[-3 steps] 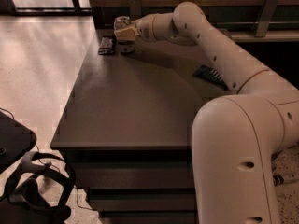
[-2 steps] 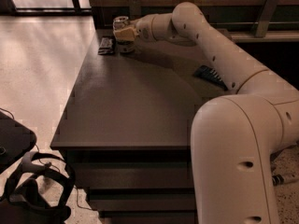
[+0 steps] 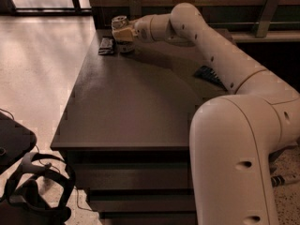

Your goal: Move 7up can near rxbar chocolate

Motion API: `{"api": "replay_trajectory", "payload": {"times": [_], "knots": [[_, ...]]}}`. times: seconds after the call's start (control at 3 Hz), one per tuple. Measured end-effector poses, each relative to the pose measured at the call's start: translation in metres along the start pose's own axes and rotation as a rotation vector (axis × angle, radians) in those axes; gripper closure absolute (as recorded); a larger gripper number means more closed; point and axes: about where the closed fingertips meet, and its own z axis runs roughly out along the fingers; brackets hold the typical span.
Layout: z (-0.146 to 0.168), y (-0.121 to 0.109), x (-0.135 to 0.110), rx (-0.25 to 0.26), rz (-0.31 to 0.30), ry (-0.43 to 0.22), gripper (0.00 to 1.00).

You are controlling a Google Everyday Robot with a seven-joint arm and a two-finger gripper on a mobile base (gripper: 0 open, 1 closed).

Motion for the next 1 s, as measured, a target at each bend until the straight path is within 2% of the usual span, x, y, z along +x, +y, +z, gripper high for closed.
{"api": "replay_trajectory", "payload": {"times": [0.33,0.67,1.0], "knots": [[0.0028,0.0019,0.0007,-0.004,0.001,0.001,0.15],[0.0058,0.004,0.0014,-0.009,0.002,0.002,0.0],[0.0059,0.0041,0.0014,-0.009,0.002,0.002,0.0]]}}
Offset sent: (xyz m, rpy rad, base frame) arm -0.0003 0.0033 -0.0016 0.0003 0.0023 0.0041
